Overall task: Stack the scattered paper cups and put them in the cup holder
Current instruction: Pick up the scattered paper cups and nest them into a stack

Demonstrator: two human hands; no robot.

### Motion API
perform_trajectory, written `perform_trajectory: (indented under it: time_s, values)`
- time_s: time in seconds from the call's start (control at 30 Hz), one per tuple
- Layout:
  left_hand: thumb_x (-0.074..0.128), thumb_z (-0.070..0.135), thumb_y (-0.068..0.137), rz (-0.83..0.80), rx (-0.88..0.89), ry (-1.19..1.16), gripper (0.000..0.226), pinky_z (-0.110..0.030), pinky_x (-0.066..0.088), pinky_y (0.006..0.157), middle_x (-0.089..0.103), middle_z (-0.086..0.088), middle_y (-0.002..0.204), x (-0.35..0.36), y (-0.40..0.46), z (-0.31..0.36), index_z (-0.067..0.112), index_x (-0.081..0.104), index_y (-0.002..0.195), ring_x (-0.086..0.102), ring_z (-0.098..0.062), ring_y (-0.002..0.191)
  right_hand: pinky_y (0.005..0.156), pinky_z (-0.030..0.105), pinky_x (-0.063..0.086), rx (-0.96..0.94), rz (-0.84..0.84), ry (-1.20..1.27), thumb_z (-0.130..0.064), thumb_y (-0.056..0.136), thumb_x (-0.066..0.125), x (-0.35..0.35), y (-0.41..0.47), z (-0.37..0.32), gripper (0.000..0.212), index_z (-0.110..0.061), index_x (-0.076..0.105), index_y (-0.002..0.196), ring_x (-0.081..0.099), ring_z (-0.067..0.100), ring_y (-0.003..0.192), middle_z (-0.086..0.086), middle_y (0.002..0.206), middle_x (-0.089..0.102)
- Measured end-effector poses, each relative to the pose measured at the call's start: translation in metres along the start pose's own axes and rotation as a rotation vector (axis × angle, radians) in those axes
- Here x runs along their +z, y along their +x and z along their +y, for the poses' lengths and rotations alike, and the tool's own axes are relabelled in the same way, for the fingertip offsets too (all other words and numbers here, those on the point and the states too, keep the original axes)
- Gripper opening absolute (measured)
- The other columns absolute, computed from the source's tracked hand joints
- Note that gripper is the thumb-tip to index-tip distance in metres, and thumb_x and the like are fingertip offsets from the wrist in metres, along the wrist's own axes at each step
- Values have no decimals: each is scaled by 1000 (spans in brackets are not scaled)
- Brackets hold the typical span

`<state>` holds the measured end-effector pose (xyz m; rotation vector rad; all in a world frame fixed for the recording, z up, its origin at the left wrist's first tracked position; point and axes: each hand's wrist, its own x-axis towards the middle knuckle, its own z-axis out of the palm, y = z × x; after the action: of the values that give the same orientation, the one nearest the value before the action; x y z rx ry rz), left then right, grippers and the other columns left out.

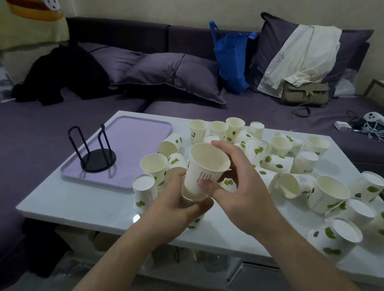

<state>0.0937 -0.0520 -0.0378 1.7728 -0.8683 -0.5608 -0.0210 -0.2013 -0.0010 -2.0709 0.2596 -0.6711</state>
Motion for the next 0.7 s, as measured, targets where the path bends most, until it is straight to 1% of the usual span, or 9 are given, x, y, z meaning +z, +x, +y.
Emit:
perform_trajectory:
  time_s: [0.07, 0.17, 0.27, 0.33, 0.4, 0.47, 0.53, 0.6, 0.7]
  values:
    - [86, 40, 91, -4, 21, -28, 77, -40, 59, 109, 65, 19, 142, 1, 1, -3, 41, 40, 154, 65, -11, 131, 108, 34, 52, 0, -29, -85, -25, 89, 86, 3, 0, 2, 73, -37, 48, 150, 57, 7, 127, -26, 137, 59]
    - [88, 38, 80, 37, 2, -52, 78, -28, 60, 93, 69, 21, 130, 2, 4, -7, 40, 49, 148, 69, -7, 120, 118, 35, 44, 16, -121, -246, -35, 90, 82, 8, -2, 8, 79, -37, 41, 157, 47, 1, 139, -23, 149, 52]
    - [92, 26, 82, 48, -1, -19, 69, -17, 55, 83, 70, 21, 119, 3, 6, -10, 34, 54, 139, 69, 1, 105, 127, 31, 30, 32, -228, -264, -41, 95, 73, 6, -6, 11, 87, -37, 24, 167, 27, -4, 154, -24, 166, 34]
    - [93, 17, 84, 48, -15, 1, 70, -15, 55, 77, 69, 17, 117, 3, 8, -11, 31, 52, 139, 69, 5, 97, 130, 28, 21, 5, -298, -279, -42, 101, 65, 5, -7, 10, 85, -42, 14, 169, 13, -9, 158, -28, 172, 19]
    - [92, 12, 82, 56, -30, 0, 75, -17, 57, 78, 69, 14, 120, 3, 8, -12, 31, 49, 141, 71, 2, 100, 133, 31, 12, -31, -405, -392, -45, 107, 54, 7, -8, 8, 79, -44, 6, 169, -3, -12, 159, -32, 174, 4]
    - [92, 8, 81, 63, -36, -2, 81, -20, 59, 84, 67, 15, 124, 4, 8, -12, 33, 47, 144, 71, -2, 109, 134, 33, 9, -40, -468, -466, -45, 110, 47, 9, -8, 10, 74, -44, 3, 170, -10, -13, 158, -35, 173, -4]
    - [93, 11, 83, 73, -36, -17, 78, -20, 60, 84, 67, 17, 125, 4, 8, -12, 33, 48, 143, 71, -3, 111, 132, 29, 13, 3, -446, -344, -40, 108, 48, 8, -6, 10, 73, -45, 8, 169, -1, -13, 158, -34, 173, 6]
    - [95, 24, 83, 103, -39, -23, 72, -21, 60, 87, 70, 16, 124, 3, 8, -13, 37, 50, 138, 71, -5, 113, 127, 24, 20, 61, -314, -212, -32, 104, 50, 6, -4, 11, 68, -41, 25, 167, 18, -12, 155, -30, 169, 26]
    - [95, 38, 81, 158, -68, -7, 70, -23, 56, 93, 69, 19, 123, -2, 8, -13, 43, 50, 134, 68, -2, 114, 114, 32, 45, 214, -55, -248, -13, 96, 53, 6, 7, 25, 58, -34, 49, 151, 52, 2, 129, -14, 143, 54]
